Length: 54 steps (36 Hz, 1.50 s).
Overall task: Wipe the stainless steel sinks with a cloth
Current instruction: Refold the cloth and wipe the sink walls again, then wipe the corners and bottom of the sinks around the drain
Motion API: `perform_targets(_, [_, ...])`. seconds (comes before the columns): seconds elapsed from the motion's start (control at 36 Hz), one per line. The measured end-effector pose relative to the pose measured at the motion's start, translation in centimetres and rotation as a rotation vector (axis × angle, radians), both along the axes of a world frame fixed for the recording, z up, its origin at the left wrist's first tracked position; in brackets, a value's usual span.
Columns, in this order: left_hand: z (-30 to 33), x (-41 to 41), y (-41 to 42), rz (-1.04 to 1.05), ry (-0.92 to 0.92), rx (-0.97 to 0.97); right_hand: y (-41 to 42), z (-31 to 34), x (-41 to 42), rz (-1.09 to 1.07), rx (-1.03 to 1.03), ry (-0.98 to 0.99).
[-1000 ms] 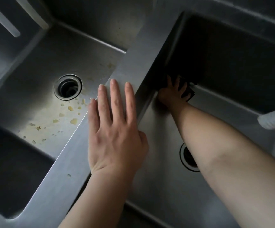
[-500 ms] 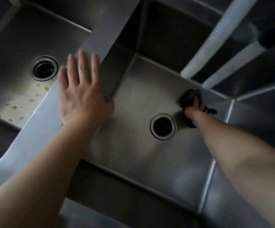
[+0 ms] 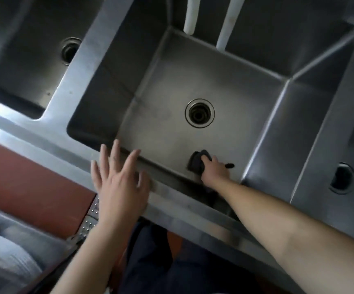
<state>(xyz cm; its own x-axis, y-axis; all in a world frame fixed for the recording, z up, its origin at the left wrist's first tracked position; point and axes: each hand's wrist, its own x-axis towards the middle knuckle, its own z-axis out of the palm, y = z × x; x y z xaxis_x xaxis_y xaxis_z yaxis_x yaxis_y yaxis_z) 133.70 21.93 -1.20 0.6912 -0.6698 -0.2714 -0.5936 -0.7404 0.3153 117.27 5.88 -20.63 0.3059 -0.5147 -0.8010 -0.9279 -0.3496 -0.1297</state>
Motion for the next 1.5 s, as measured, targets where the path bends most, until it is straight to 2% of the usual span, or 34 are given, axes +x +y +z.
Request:
perform_targets(0.08, [1.7, -3.1, 3.3, 0.032, 0.031, -0.107, 0.1, 1.8, 2.0, 0.109, 0.318, -0.057])
perform_targets(0.14, [2.4, -4.5, 5.2, 0.045, 0.047, -0.129, -0.1, 3.2, 3.3, 0.218, 0.439, -0.011])
perform_targets(0.22, [2.8, -5.1, 7.1, 0.114, 0.064, -0.117, -0.8, 5.9, 3.9, 0.279, 0.471, 0.014])
perform_targets(0.31, [3.0, -4.1, 8.2, 0.182, 0.181, -0.075, -1.1, 9.2, 2.8, 0.216, 0.475, -0.072])
perform_targets(0.44, [3.7, -2.3, 9.5, 0.101, 0.263, 0.027, -0.6, 16.2, 0.4, 0.146, 0.452, -0.302])
perform_targets(0.61, [5.9, 0.2, 9.2, 0.075, 0.455, 0.022, 0.8, 24.1, -0.6, 0.25, 0.26, -0.343])
perform_targets(0.78, [8.4, 3.9, 9.8, 0.058, 0.612, -0.105, 9.0, 30.7, 0.8, 0.275, 0.409, -0.398])
perform_targets(0.89, [10.8, 6.6, 10.9, 0.085, 0.775, -0.321, 14.1, 33.4, 3.4, 0.043, 0.414, -0.634])
perform_targets(1.03, [14.5, 9.6, 12.6, -0.01, 0.866, -0.496, 16.6, 36.7, 7.4, -0.517, 0.408, -0.995])
perform_targets(1.19, [18.2, 10.8, 14.2, -0.168, 0.933, -0.654, 19.3, 39.0, 9.9, -0.663, 0.247, -1.245])
perform_targets(1.31, [19.7, 10.9, 15.1, -0.225, 1.013, -0.692, 21.9, 39.3, 10.4, -0.654, 0.166, -1.368])
perform_targets(1.39, [19.9, 11.2, 15.8, -0.246, 1.056, -0.721, 23.6, 39.6, 10.8, -0.52, -0.037, -1.369])
perform_targets(1.5, [19.7, 12.0, 16.2, -0.252, 1.128, -0.756, 24.6, 40.0, 11.8, -0.387, -0.104, -1.375])
